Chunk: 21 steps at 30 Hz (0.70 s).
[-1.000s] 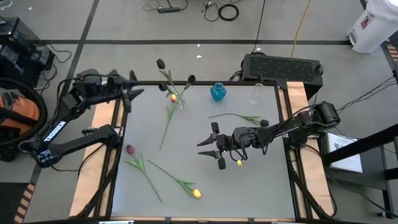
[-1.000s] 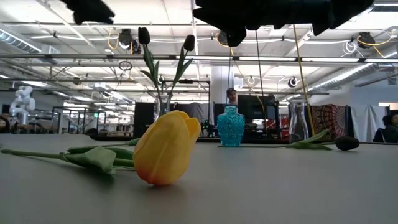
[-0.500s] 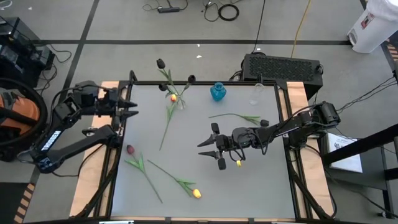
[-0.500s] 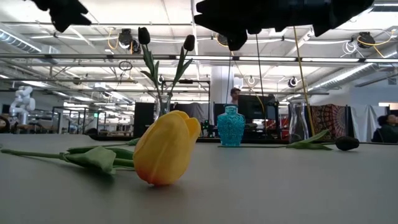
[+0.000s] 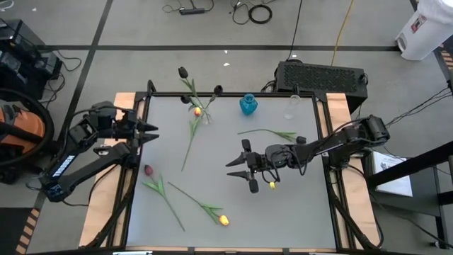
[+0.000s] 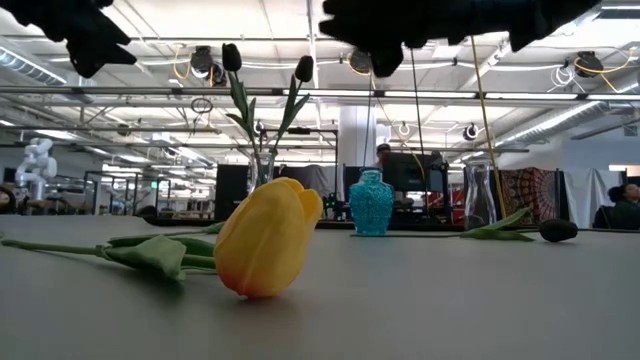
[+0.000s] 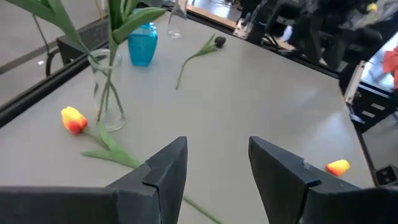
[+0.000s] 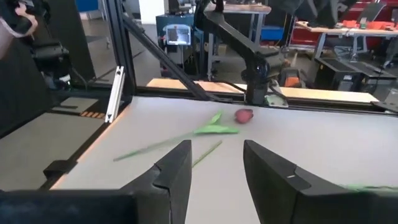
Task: Sort flowers into vase by color
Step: Put the black flower into the left transparent flower vase
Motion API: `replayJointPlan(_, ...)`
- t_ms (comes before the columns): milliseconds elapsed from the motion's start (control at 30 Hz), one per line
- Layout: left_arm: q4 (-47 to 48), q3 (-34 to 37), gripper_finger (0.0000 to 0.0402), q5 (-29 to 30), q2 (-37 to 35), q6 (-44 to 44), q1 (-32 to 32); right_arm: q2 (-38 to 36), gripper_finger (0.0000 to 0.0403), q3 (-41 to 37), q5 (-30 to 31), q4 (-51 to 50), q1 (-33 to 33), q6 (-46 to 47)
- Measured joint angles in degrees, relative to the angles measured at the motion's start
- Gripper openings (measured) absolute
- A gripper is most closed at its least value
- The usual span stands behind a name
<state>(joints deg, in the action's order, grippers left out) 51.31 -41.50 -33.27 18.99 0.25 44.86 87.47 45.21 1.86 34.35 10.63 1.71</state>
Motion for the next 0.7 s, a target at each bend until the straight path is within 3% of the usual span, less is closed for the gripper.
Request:
replayJointPlan(267,-4.4,2.3,0.0178,-2.3,-0.3,-1.8,0.0,-10.0,0.0137,0.0,2.7,-11.5,0.2,-0.9)
replayJointPlan(467,-17.6,8.6,0.0178,-7.4,-0.2,-6.5,-1.4,-16.9,0.0137,0.0,3.1,-22.7,1.3,1.2)
replayJointPlan(700,-24.3,13.4,0.0178,-7.2,-0.1,-9.2,-6.4,-21.9,0.0137,0.0,10.4,-36.4,3.5,4.5)
